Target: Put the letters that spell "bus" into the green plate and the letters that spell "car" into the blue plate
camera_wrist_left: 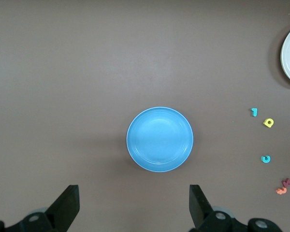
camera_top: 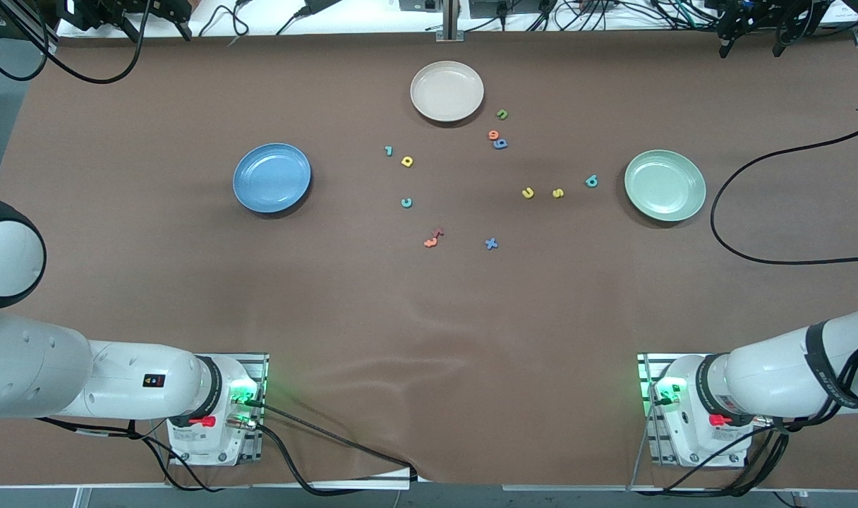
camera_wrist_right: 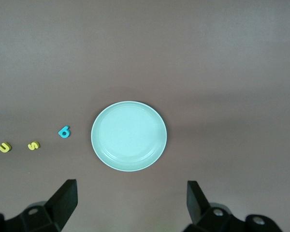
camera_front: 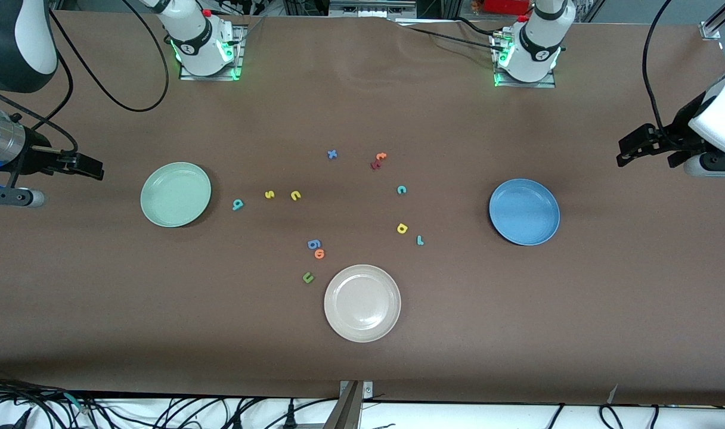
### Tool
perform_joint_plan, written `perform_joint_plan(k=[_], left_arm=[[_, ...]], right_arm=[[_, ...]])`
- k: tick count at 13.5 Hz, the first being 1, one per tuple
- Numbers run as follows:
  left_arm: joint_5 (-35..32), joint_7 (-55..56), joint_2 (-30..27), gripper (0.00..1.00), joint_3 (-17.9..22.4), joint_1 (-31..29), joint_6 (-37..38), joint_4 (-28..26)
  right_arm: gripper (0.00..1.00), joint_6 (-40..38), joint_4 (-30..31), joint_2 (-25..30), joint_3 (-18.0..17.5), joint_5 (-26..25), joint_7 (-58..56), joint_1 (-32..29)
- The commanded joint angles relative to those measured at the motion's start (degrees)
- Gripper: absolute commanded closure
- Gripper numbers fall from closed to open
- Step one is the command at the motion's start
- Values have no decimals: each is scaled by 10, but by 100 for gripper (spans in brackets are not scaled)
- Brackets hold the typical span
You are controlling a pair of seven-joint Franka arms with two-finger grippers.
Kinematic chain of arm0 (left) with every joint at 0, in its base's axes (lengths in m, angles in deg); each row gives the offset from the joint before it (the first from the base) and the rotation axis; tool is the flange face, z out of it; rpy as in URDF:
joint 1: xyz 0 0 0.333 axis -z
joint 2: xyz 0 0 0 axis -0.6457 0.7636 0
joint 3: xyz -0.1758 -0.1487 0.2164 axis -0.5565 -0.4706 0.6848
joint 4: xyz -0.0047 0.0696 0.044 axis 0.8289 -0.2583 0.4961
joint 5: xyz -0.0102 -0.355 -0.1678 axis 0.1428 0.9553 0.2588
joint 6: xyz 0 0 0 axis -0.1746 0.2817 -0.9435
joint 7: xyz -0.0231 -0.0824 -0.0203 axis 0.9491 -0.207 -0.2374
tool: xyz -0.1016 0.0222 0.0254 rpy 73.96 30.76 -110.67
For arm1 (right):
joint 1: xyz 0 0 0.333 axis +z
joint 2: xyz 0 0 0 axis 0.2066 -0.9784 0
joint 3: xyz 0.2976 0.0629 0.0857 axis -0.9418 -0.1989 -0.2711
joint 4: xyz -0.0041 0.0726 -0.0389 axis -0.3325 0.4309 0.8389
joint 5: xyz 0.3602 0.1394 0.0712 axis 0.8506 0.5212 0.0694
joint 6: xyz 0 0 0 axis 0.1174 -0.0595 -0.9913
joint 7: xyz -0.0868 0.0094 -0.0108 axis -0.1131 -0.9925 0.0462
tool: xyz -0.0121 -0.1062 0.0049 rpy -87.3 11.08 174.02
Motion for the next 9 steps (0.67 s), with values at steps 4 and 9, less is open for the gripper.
perform_joint_plan(k=[4, 9], left_arm=[[3, -2, -4, 0, 1, 3, -5, -4], [3, -2, -4, 0, 1, 3, -4, -4]], right_arm=[[0, -6, 0, 2, -3, 8, 2, 0], [0, -5, 2, 2, -3, 7, 5, 0]])
